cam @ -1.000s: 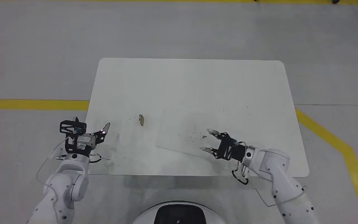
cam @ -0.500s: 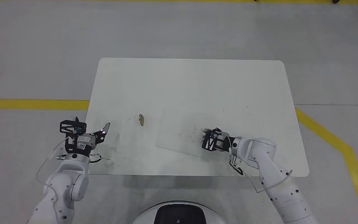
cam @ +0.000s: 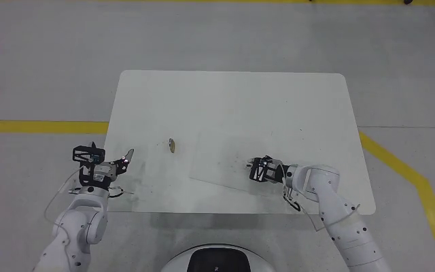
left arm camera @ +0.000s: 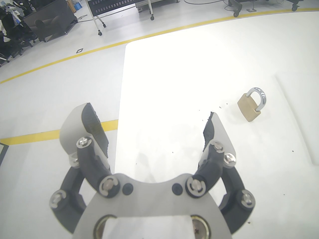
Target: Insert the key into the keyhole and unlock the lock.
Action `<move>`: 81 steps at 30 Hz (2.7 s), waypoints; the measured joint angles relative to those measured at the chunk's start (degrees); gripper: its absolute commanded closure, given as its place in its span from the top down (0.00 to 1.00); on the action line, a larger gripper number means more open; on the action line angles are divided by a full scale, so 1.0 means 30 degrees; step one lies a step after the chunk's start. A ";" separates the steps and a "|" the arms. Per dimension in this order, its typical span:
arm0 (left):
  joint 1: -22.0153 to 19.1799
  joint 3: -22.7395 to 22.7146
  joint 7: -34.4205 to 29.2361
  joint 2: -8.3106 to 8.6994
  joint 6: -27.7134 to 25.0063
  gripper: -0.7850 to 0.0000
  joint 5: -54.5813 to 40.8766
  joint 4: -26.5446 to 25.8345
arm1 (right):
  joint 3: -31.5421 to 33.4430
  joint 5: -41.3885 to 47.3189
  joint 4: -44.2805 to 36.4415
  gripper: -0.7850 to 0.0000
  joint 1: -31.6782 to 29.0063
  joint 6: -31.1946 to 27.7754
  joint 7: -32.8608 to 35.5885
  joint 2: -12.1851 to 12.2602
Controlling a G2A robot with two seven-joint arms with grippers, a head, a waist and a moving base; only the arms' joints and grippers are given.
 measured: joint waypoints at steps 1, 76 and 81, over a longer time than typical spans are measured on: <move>0.0000 0.0000 0.0000 0.0000 0.0000 1.00 0.0000 0.0000 | -0.0044 0.0016 0.0000 0.00 0.0013 0.0009 0.0072 0.0004; -0.1618 -0.0610 -0.7659 0.0678 -1.5303 1.00 -1.1518 -0.3413 | -0.7661 1.6358 0.7949 0.00 0.5651 -0.3015 -1.1237 0.0617; -0.2745 0.1557 -0.7546 0.0619 -1.5953 0.83 -0.9712 -0.2839 | -0.9415 1.6671 0.8044 0.00 0.6404 -0.3015 -1.1798 0.0858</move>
